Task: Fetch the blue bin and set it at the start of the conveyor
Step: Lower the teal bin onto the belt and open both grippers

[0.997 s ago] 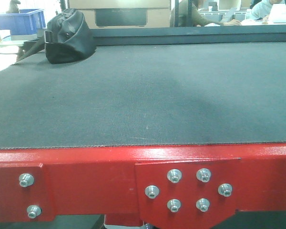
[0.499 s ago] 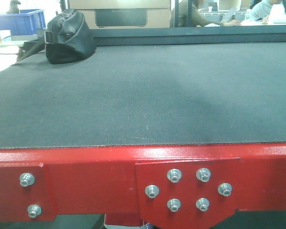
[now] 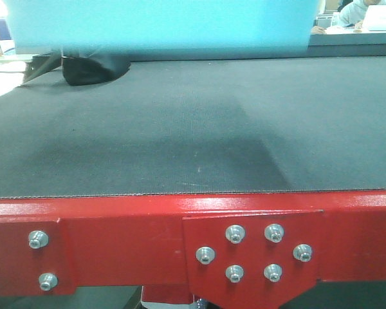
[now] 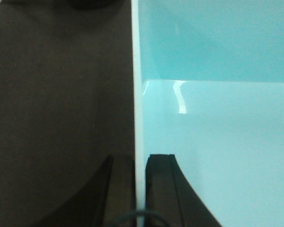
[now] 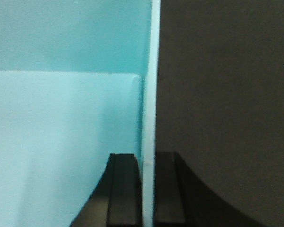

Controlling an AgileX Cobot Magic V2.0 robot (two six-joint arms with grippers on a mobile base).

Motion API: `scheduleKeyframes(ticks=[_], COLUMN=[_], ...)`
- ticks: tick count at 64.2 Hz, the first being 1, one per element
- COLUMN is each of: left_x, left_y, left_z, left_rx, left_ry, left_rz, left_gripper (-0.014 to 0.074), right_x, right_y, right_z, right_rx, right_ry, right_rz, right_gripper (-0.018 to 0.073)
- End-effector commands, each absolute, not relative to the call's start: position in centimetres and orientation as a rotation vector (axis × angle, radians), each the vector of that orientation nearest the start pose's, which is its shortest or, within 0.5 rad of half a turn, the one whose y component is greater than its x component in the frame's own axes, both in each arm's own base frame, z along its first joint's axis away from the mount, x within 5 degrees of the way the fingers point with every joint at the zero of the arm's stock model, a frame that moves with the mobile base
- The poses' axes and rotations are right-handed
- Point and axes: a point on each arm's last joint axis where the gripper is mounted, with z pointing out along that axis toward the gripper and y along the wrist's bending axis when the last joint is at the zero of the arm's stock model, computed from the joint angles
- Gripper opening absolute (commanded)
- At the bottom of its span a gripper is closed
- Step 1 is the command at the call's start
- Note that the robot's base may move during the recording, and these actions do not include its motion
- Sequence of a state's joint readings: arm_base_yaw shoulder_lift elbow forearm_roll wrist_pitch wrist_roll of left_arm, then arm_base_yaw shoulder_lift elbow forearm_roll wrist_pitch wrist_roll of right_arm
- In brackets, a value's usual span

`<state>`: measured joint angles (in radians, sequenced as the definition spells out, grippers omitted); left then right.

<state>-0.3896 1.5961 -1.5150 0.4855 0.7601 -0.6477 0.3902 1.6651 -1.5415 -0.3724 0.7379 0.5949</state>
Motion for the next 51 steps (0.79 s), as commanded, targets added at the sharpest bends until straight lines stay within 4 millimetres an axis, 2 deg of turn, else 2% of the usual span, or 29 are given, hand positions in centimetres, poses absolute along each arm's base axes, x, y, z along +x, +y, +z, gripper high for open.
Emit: scheduleKeyframes(ticks=[1, 12, 19, 25, 37, 40, 44, 46, 51], left_x=[34.9, 36.2, 37.2, 37.8, 38.3, 38.4, 38.6, 38.7, 38.9], left_y=[-12.4, -13.4, -13.8, -14.0, -14.3, -14.1, -13.8, -13.6, -13.1], left_z=[35.4, 31.8, 30.0, 28.7, 27.4, 27.3, 27.1, 27.2, 27.2], left_rx=[-0.001, 0.036, 0.072, 0.091, 0.092, 0.085, 0.076, 0.071, 0.047], left_ry=[2.158, 2.183, 2.208, 2.230, 2.256, 2.255, 2.257, 2.255, 2.252], left_rz=[-0.132, -0.165, -0.134, -0.115, -0.111, -0.113, -0.111, -0.110, -0.108], left_gripper=[-0.0111, -0.0111, -0.0111, -0.0111, -0.0110, -0.0110, -0.0099, -0.0078, 0.0024], right_x=[36.8, 38.6, 39.2, 39.7, 40.9, 41.2, 41.3, 41.3, 41.4], right_y=[13.8, 14.6, 15.0, 15.2, 15.0, 14.7, 14.6, 14.4, 14.4], right_z=[34.1, 30.7, 29.7, 29.2, 27.5, 27.0, 26.7, 26.5, 26.4], right_rx=[-0.017, -0.038, -0.049, -0.056, -0.017, 0.022, 0.053, 0.068, 0.075], right_ry=[2.200, 2.248, 2.250, 2.232, 2.226, 2.239, 2.253, 2.262, 2.262], right_rz=[0.182, 0.174, 0.181, 0.202, 0.233, 0.239, 0.242, 0.238, 0.240], right_gripper=[-0.0160, -0.0160, -0.0160, -0.0160, -0.0158, -0.0115, 0.0005, 0.0096, 0.0257])
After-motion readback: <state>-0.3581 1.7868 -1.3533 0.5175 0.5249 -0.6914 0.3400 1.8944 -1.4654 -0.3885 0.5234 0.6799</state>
